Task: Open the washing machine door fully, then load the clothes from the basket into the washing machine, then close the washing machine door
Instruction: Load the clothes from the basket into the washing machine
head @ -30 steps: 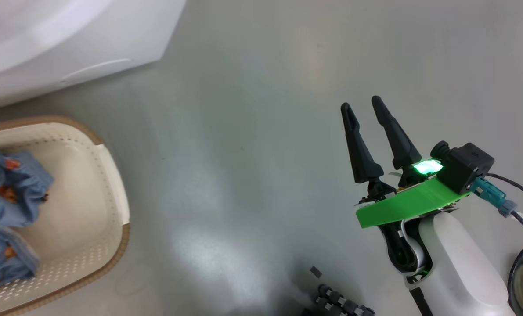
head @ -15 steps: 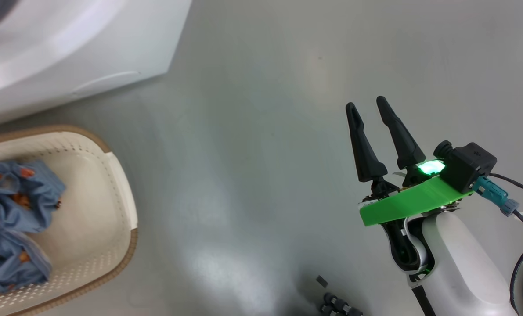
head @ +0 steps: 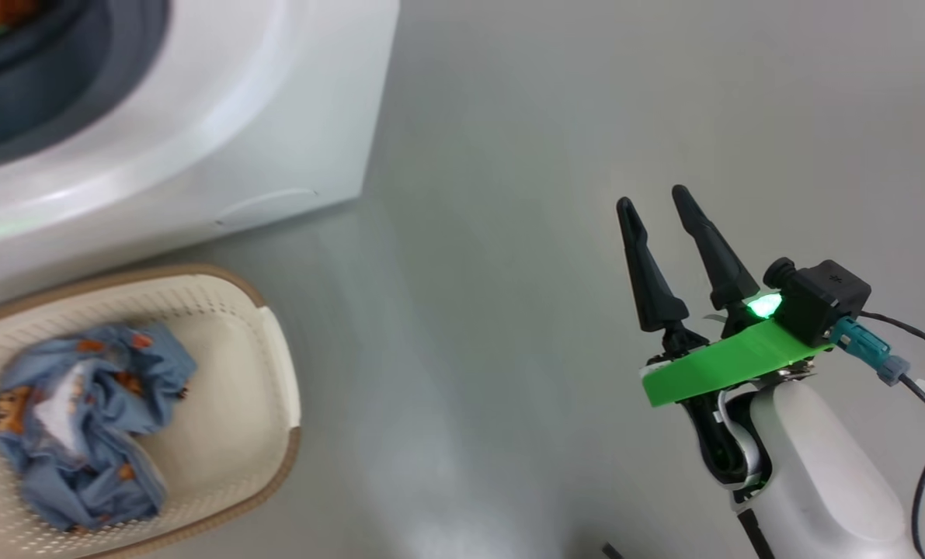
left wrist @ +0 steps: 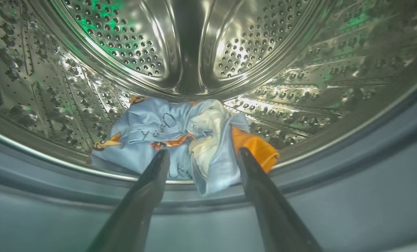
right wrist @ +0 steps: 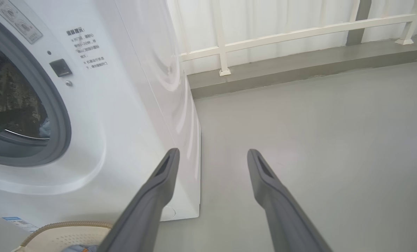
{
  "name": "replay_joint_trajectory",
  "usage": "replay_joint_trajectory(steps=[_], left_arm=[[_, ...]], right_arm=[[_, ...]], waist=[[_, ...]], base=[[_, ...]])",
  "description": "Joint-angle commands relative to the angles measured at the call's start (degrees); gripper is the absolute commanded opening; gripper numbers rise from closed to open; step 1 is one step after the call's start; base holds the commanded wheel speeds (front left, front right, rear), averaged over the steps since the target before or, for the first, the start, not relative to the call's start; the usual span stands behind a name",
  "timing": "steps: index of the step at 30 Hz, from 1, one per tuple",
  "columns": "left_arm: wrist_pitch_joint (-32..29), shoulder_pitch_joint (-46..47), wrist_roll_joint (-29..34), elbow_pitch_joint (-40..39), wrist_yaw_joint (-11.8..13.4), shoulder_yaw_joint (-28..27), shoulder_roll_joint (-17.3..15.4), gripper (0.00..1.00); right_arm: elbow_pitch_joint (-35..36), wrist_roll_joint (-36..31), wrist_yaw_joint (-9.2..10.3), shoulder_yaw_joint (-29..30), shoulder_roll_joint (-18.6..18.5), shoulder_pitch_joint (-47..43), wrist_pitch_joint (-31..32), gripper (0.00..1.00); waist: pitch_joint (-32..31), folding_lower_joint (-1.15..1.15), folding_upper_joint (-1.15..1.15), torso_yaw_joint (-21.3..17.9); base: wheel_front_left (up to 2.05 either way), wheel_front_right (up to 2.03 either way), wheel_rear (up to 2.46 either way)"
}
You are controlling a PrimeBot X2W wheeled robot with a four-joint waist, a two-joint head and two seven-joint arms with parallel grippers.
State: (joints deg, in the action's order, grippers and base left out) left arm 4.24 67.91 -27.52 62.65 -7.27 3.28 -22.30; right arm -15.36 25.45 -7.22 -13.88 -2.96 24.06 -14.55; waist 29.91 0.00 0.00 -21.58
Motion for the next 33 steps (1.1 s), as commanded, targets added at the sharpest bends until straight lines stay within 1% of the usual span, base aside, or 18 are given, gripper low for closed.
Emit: replay_joint_trajectory(steps=[1,7,8,12,14,18,22,27,33], left_arm=[[1.9,-3.5,-1.2,-2.8,-0.2,0.3,-1.4,1.00],[7.3,-12.9,-3.1,-7.8,-0.2,2.6,0.7,1.00],[7.3,-12.9,-3.1,-7.8,-0.2,2.6,0.7,1.00],[9.3,-19.1,-4.8,-11.9,-0.2,3.0,1.8,1.00],[10.0,-22.3,-4.7,-14.1,-0.2,3.0,2.1,1.00],[10.6,-28.5,-4.3,-19.5,0.2,2.5,3.7,1.00],[10.7,-34.7,-2.9,-26.5,0.9,1.5,5.1,1.00],[10.7,-42.6,-0.9,-34.1,2.0,-0.2,6.5,1.00],[10.8,-50.7,0.5,-40.7,3.0,-2.4,8.2,1.00]], right_arm=[[0.8,-0.1,-0.26,-0.5,-1.0,-1.7,-0.4,1.00],[-0.1,0.1,-0.26,-0.9,-2.0,-3.0,-0.4,1.00],[-0.1,0.1,-0.26,-0.9,-2.0,-3.0,-0.4,1.00],[-0.8,0.3,-0.26,-1.1,-3.0,-3.9,-0.4,1.00],[-1.1,0.4,-0.26,-1.2,-3.5,-4.4,-0.4,1.00],[-1.7,0.7,-0.26,-1.2,-4.6,-5.5,-0.4,1.00],[-2.0,0.9,-0.26,-1.5,-5.6,-6.6,-0.4,1.00],[-2.1,1.2,-0.26,-1.8,-6.5,-7.5,-0.4,1.00],[-2.0,1.5,-0.26,-1.7,-7.3,-8.7,-0.4,1.00]], waist=[[-4.6,0.00,0.00,3.4],[-9.1,0.00,0.00,5.8],[-9.1,0.00,0.00,5.8],[-12.2,0.00,0.00,7.1],[-13.8,0.00,0.00,7.7],[-17.1,0.00,0.00,9.0],[-19.9,0.00,0.00,10.3],[-22.1,0.00,0.00,11.5],[-24.2,0.00,0.00,12.4]], base=[[0.00,0.00,0.00],[0.00,0.00,0.00],[0.00,0.00,0.00],[0.00,0.00,0.00],[0.00,0.00,0.00],[0.00,0.00,0.00],[0.00,0.00,0.00],[0.00,0.00,0.00],[0.00,0.00,0.00]])
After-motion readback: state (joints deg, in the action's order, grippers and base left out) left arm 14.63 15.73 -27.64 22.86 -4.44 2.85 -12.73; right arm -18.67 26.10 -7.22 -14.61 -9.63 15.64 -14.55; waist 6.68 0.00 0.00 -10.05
